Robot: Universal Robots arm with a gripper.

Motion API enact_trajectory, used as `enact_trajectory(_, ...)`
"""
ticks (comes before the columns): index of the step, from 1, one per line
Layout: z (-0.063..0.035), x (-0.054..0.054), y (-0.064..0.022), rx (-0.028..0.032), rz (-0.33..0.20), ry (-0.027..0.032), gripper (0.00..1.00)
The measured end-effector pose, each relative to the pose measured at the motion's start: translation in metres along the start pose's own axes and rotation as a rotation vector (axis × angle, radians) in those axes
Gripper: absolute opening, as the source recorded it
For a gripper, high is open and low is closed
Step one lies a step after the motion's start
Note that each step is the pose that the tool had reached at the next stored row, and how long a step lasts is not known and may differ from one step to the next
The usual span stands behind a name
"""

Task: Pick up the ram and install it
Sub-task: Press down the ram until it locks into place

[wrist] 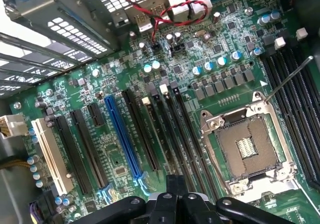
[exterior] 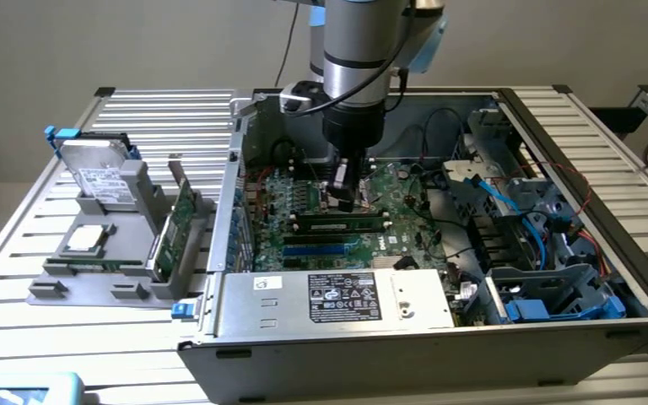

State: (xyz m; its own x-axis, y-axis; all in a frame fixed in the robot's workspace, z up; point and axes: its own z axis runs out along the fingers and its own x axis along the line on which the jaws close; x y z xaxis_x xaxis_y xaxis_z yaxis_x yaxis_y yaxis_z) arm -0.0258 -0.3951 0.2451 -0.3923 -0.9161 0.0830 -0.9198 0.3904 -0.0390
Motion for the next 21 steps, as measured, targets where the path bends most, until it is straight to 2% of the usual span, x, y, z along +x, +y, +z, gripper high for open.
enact_trajectory(21, 0.0000, 0.0000, 0.0000, 0.0064, 0.233, -0.0003, 0.11)
